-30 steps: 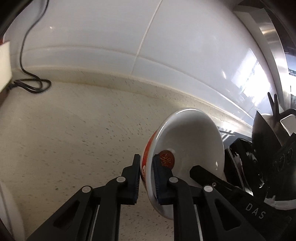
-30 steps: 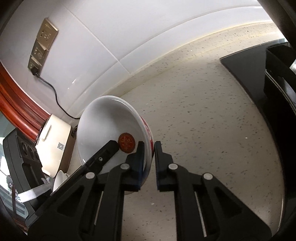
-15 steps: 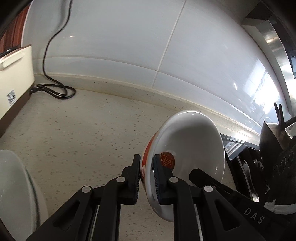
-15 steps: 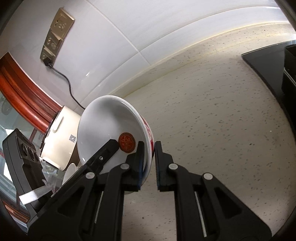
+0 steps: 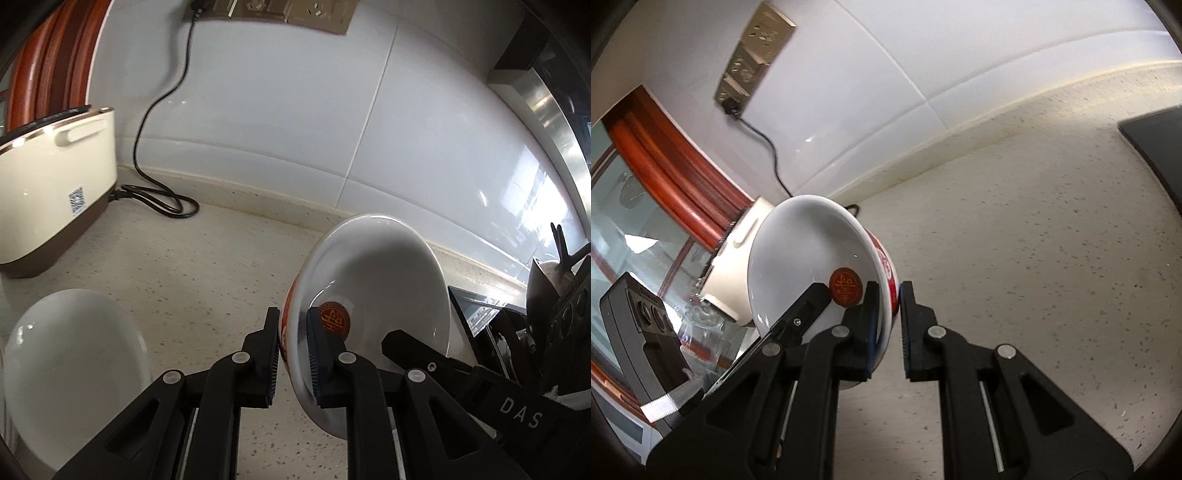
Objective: Organize plates and bowls
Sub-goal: 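Lift the red-banded bowl with both tools and carry it over the white bowl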
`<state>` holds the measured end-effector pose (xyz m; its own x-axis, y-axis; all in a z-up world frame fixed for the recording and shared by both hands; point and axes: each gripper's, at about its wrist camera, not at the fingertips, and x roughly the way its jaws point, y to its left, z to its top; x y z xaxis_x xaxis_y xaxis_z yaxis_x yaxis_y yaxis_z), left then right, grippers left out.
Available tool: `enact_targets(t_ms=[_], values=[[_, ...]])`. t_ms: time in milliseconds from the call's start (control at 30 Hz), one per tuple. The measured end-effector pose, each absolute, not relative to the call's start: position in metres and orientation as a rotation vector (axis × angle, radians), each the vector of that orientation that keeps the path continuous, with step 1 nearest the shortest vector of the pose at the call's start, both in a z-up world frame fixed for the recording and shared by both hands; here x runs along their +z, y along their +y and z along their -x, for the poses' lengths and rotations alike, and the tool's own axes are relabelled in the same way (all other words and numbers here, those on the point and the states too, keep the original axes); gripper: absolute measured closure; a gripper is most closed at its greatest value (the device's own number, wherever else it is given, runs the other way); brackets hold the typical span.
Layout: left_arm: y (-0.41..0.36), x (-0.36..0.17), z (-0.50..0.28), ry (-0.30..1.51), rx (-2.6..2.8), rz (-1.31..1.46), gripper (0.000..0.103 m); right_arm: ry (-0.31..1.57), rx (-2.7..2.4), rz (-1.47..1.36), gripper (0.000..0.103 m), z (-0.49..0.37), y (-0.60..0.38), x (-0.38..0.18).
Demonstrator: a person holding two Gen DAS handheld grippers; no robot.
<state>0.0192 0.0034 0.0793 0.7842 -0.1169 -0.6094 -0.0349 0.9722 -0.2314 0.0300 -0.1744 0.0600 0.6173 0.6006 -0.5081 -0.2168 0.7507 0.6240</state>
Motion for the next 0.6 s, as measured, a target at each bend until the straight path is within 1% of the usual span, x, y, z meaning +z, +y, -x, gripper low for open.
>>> enact_targets(t_ms=[267, 600], values=[[0.017, 0.094, 0.007, 0.594, 0.018, 0.221, 0.087, 0.728, 0.583, -0.486, 0.089, -0.017, -0.149, 0.072], [0.048, 0.104, 0.035, 0.549, 0.077, 0.246, 0.087, 0.686, 0.671, -0.407, 0.088, 0.0, -0.114, 0.081]])
